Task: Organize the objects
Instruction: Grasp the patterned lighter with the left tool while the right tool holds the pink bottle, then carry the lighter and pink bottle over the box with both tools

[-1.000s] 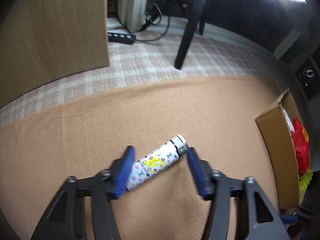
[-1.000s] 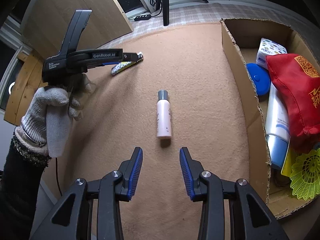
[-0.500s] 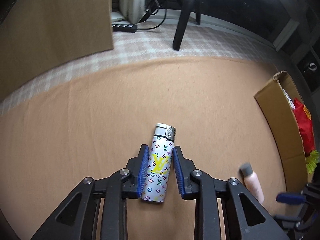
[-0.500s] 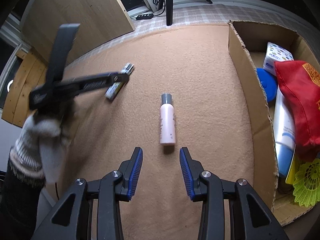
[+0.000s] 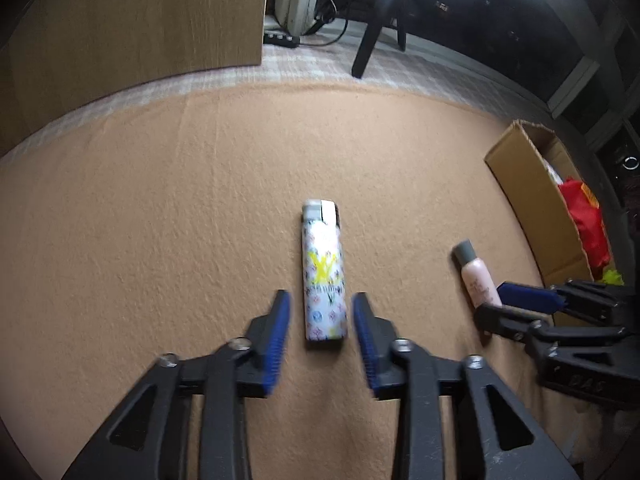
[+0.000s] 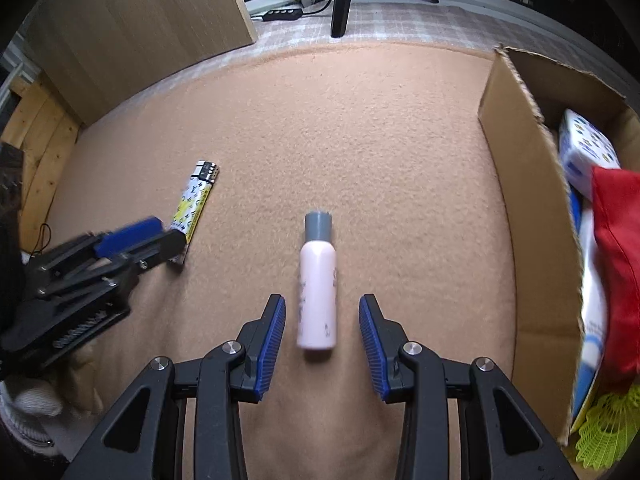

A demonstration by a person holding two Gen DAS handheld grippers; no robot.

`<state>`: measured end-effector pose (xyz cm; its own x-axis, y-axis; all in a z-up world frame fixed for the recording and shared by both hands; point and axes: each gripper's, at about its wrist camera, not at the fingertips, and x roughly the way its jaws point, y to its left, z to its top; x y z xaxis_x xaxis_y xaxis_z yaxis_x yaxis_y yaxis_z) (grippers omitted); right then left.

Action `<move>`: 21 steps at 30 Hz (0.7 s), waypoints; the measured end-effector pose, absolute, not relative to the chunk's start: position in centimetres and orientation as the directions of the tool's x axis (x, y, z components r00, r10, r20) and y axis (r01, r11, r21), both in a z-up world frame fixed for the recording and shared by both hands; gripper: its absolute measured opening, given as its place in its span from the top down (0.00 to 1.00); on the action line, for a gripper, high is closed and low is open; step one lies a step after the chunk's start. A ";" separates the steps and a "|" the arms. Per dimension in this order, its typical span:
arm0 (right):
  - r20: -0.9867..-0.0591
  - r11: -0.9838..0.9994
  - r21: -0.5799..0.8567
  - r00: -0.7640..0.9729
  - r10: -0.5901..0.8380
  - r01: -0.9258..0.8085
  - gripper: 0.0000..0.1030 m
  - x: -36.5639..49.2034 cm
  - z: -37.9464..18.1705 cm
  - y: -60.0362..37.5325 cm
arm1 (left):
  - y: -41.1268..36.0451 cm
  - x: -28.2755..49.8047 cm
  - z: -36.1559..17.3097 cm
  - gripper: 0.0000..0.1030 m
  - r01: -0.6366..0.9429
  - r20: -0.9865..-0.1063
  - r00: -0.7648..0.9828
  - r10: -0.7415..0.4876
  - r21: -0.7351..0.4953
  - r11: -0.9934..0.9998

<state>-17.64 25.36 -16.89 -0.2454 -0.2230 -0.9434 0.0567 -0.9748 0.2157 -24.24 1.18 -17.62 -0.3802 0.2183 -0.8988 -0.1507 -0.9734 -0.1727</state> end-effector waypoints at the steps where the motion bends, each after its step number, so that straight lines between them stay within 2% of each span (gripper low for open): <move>1: -0.945 -0.976 0.209 -0.244 -0.217 0.060 0.66 -17.8 -17.0 25.2 | 1.1 -24.6 -17.4 0.56 -0.141 -0.896 -0.388 0.214 -0.172 -0.975; 7: -0.954 -0.985 0.146 -0.250 -0.166 0.096 0.66 -18.4 -17.0 24.2 | 2.4 -27.0 -18.1 0.56 -0.187 -0.920 -0.340 0.195 -0.137 -0.973; 9: -0.957 -0.986 0.122 -0.252 -0.147 0.112 0.66 -18.5 -17.0 24.0 | 2.8 -27.3 -18.5 0.60 -0.198 -0.923 -0.342 0.179 -0.115 -0.973; 13: -0.958 -0.988 0.095 -0.260 -0.123 0.120 0.71 -18.7 -17.0 23.9 | 2.9 -27.2 -18.5 0.75 -0.213 -0.922 -0.356 0.151 -0.078 -0.974; 18: -0.958 -0.991 0.066 -0.269 -0.095 0.114 0.82 -18.6 -16.9 23.9 | 1.7 -26.4 -18.4 0.76 -0.225 -0.919 -0.355 0.173 -0.096 -0.970; 21: -0.957 -0.992 0.073 -0.271 -0.099 0.102 0.82 -18.4 -17.0 24.2 | 1.5 -25.1 -18.4 0.76 -0.229 -0.919 -0.354 0.175 -0.096 -0.969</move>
